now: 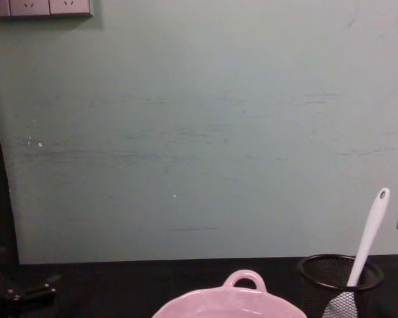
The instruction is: Use the one hand to pick up the spoon and stir the clear water in the bowl.
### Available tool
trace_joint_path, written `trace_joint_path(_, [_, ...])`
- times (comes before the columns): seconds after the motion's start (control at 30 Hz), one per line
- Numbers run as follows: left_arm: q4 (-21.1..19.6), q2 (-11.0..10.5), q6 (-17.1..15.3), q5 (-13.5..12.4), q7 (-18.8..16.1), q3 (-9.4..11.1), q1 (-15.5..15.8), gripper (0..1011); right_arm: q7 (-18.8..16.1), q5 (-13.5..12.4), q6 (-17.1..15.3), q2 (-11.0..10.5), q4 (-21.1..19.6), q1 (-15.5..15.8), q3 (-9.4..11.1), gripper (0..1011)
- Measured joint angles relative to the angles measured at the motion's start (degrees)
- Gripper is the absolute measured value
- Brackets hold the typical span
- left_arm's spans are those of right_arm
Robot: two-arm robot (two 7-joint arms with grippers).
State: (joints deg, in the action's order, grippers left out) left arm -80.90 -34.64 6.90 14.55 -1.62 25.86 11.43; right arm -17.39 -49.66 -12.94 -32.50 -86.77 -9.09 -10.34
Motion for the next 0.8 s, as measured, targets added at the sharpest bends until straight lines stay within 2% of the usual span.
trace_joint_path(0.2, [0.0,0.0,0.0,0.0,0.0,0.0,0.0,1011,-1.3,-5.1,-4.0,2.4,5.1,-4.3,-1.0,1003])
trace_joint_path(0.3, [0.0,0.0,0.0,0.0,0.0,0.0,0.0,1011,-1.5,-6.0,-4.6,3.0,6.8,-5.7,-1.6,1003])
trace_joint_path(0.33, [0.0,0.0,0.0,0.0,0.0,0.0,0.0,1011,-1.7,-6.4,-4.8,3.6,8.5,-7.2,-2.4,1003])
trace_joint_path(0.6, [0.0,0.0,0.0,0.0,0.0,0.0,0.0,1011,-2.4,-7.0,-4.3,5.0,12.9,-10.9,-4.6,1003])
trace_joint_path(0.8, [0.0,0.0,0.0,0.0,0.0,0.0,0.0,1011,-3.0,-7.2,-3.1,5.6,14.8,-12.5,-5.8,1003])
